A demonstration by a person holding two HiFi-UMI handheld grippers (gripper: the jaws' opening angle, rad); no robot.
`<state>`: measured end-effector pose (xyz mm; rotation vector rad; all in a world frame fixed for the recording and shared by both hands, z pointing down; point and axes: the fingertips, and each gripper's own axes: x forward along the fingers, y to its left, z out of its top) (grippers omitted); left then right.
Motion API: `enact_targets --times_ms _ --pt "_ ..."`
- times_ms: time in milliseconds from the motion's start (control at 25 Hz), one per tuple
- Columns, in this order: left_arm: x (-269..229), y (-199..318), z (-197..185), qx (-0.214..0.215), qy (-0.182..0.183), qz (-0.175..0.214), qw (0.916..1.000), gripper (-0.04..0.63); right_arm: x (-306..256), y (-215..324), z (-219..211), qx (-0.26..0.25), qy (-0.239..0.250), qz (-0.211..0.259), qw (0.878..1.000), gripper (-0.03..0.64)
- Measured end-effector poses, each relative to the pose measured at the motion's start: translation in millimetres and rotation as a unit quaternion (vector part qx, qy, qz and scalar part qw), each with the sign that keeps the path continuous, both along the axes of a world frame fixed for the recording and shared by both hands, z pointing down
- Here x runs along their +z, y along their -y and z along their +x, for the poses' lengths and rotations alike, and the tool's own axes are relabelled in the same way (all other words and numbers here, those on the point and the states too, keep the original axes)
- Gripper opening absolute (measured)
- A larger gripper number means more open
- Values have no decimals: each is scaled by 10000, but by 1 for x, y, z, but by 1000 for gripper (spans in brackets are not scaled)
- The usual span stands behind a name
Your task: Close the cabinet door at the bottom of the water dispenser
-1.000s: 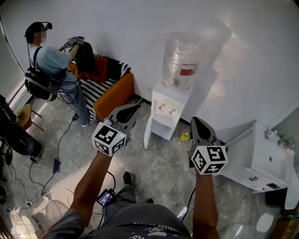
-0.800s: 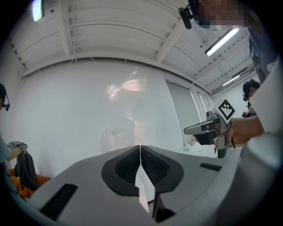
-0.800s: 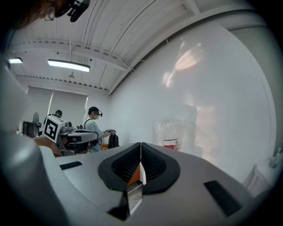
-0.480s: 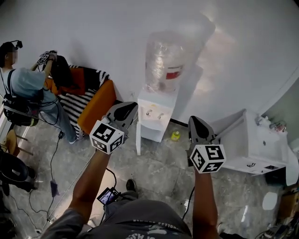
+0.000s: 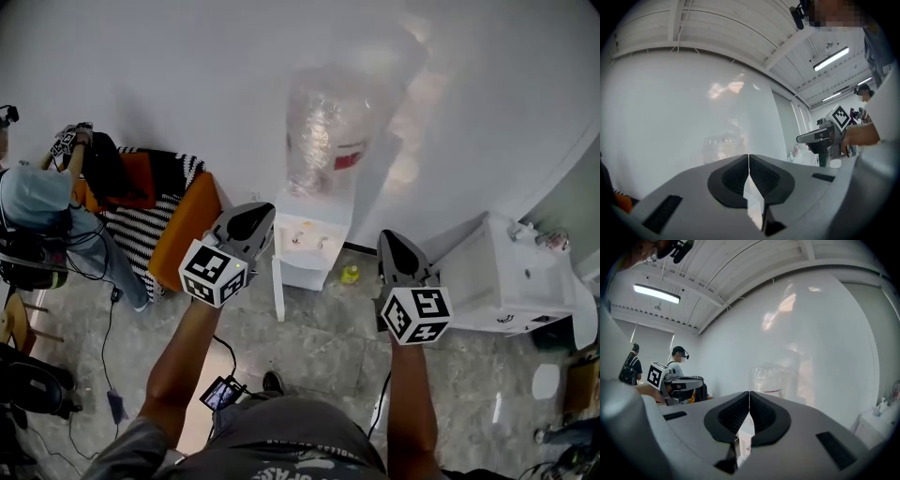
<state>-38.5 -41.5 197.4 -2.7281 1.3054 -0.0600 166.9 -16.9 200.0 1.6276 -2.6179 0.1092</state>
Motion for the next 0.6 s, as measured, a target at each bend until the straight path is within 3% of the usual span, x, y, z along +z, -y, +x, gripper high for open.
enact_targets --times_ms 320,600 --pt "4 31 -26 155 -100 27 9998 21 -4 23 -20 232 -52 61 9997 29" --pt "15 58 -46 19 -137 -107 9998 21 -1 53 -29 156 -126 25 9998 29"
